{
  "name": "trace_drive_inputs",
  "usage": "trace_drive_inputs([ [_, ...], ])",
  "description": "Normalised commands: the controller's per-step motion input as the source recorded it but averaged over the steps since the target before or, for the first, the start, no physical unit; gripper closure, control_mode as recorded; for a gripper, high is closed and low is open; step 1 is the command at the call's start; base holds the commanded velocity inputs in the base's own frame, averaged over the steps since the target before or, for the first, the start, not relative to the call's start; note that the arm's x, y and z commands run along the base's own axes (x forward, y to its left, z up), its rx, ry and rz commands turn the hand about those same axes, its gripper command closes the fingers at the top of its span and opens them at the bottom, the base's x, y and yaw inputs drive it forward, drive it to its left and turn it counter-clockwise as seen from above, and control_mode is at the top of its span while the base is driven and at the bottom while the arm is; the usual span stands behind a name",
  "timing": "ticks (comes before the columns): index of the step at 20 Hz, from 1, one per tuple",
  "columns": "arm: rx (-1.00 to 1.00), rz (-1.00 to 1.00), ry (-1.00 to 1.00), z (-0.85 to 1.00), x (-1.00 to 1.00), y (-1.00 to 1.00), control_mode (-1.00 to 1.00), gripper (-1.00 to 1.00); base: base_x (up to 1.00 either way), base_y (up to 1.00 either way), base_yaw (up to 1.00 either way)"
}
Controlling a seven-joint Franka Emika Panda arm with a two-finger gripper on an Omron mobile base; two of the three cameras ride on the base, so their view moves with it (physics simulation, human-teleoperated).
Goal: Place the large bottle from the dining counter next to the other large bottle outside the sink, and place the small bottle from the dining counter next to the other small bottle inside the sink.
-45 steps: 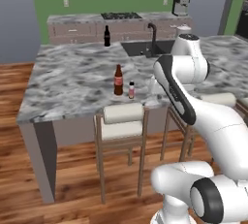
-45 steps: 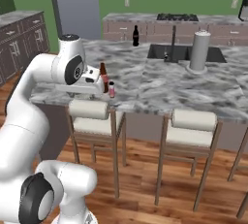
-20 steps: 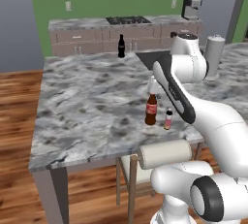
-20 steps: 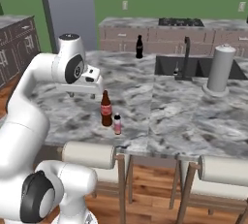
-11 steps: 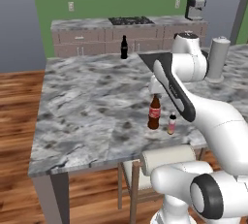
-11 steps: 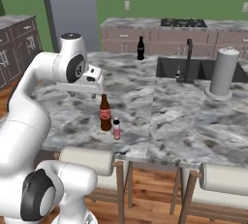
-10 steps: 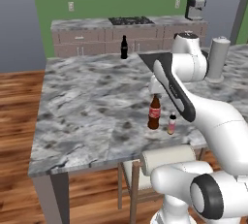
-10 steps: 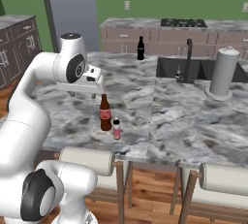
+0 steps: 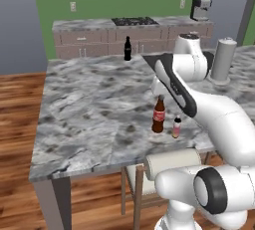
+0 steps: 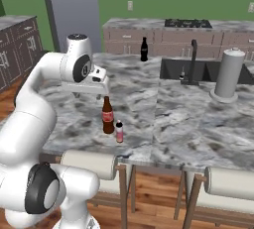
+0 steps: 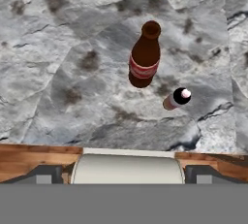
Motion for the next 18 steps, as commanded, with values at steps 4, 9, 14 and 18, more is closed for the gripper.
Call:
trace_drive_inputs([
  [4, 0.01, 0.15, 0.09, 0.00, 0.64, -0.18, -1.00, -1.00, 0.00, 0.00, 0.00],
  [9, 0.00, 0.03, 0.08, 0.00, 0.22, -0.01, -1.00, -1.00, 0.00, 0.00, 0.00],
  [14, -0.01, 0.00, 0.01, -0.21, 0.03, 0.02, -1.00, -1.00, 0.00, 0.00, 0.00],
  [18, 0.00, 0.00, 0.00, -0.35, 0.09, 0.00, -1.00, -1.00, 0.00, 0.00, 0.00],
])
